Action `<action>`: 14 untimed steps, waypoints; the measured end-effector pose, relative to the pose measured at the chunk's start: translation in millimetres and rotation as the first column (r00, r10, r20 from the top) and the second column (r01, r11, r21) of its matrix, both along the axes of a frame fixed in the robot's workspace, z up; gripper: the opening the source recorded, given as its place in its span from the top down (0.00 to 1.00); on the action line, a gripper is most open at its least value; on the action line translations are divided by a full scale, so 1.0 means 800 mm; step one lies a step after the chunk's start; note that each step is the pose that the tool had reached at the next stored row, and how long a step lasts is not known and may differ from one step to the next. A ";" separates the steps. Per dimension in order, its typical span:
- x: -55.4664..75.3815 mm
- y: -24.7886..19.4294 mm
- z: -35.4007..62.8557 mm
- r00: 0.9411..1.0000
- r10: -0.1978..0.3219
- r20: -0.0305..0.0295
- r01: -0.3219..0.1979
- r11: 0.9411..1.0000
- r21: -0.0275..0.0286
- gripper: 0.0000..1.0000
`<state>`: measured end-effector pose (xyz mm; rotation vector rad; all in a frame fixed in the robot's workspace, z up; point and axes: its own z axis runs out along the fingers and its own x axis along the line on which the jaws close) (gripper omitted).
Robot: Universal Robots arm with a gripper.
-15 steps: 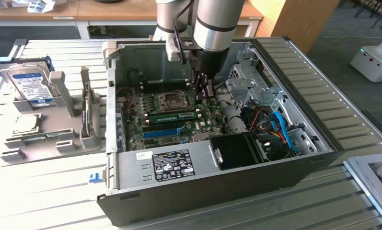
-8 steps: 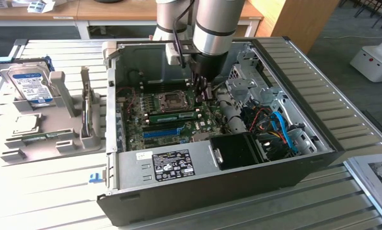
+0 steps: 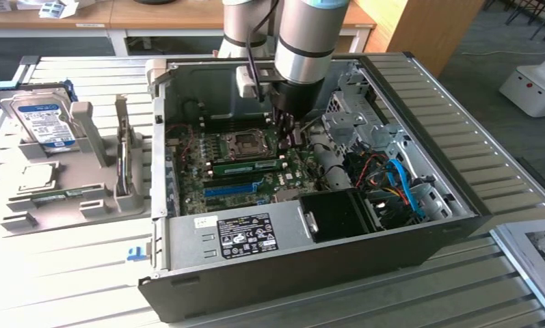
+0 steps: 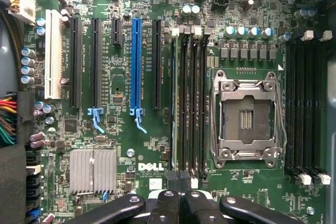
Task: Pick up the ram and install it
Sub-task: 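Press down the ram until it locks into place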
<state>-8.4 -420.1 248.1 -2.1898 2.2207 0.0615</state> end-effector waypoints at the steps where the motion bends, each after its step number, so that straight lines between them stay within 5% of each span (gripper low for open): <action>1: 0.000 0.0000 -0.001 1.000 0.000 0.000 0.000 1.000 0.000 0.90; 14: 0.000 0.0000 -0.013 1.000 0.000 0.000 0.000 1.000 0.005 0.90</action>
